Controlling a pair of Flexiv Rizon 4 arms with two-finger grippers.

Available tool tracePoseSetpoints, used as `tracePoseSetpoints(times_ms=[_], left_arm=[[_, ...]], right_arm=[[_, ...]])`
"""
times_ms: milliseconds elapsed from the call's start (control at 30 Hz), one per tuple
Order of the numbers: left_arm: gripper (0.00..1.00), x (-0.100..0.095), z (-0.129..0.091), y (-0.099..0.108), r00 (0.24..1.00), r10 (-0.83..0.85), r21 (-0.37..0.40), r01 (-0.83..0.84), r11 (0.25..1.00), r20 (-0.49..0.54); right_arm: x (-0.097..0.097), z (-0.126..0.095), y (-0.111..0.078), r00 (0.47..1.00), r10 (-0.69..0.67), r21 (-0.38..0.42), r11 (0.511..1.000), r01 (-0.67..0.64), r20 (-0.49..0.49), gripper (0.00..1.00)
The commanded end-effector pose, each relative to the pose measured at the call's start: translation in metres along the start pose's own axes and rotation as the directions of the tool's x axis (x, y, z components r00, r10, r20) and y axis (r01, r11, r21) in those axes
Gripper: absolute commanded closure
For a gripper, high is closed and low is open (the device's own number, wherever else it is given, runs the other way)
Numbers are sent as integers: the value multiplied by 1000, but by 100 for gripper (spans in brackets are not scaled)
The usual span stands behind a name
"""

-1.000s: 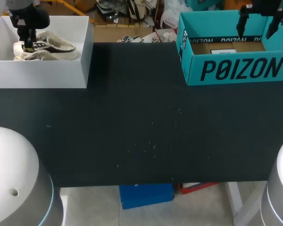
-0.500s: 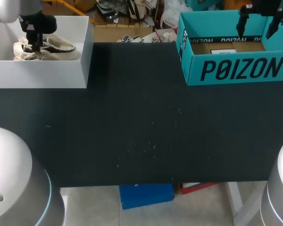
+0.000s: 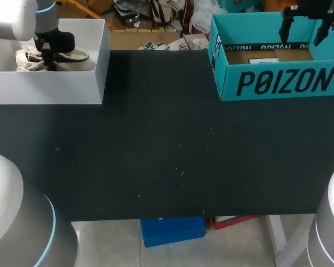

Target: Take the shoe out of the shoebox, open the shoe tongue, remove and reinsert the insole, then place the shoe into the shoebox

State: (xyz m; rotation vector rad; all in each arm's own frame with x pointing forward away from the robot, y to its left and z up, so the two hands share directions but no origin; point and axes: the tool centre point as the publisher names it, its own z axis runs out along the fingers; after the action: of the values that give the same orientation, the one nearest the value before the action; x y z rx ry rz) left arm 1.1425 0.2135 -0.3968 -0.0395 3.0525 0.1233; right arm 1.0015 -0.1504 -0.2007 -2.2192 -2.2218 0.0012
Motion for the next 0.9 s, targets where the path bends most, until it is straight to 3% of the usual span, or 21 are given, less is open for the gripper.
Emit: tracePoseSetpoints(times_ms=[33,100,133,300,500,900], left_arm=[[62,-4,17,-1,1000,-3,-3,3,1000,-10],[72,-3,21,-1,1000,-5,-9,5,1000,-16],[100,-3,21,-1,1000,-5,-10,5,1000,-17],[100,4,11,-4,1000,22,0,-22,1000,-12],[100,16,-24,-9,998,66,8,-66,998,-5],[100,1,-144,-4,988,111,-73,-103,992,105]], right_arm=[[0,0,0,1000,0,0,1000,0,0,0],[0,0,0,1000,0,0,1000,0,0,0],[0,0,0,1000,0,0,1000,0,0,0],[0,0,0,1000,0,0,1000,0,0,0],[0,0,0,1000,0,0,1000,0,0,0],[0,0,0,1000,0,0,1000,0,0,0]])
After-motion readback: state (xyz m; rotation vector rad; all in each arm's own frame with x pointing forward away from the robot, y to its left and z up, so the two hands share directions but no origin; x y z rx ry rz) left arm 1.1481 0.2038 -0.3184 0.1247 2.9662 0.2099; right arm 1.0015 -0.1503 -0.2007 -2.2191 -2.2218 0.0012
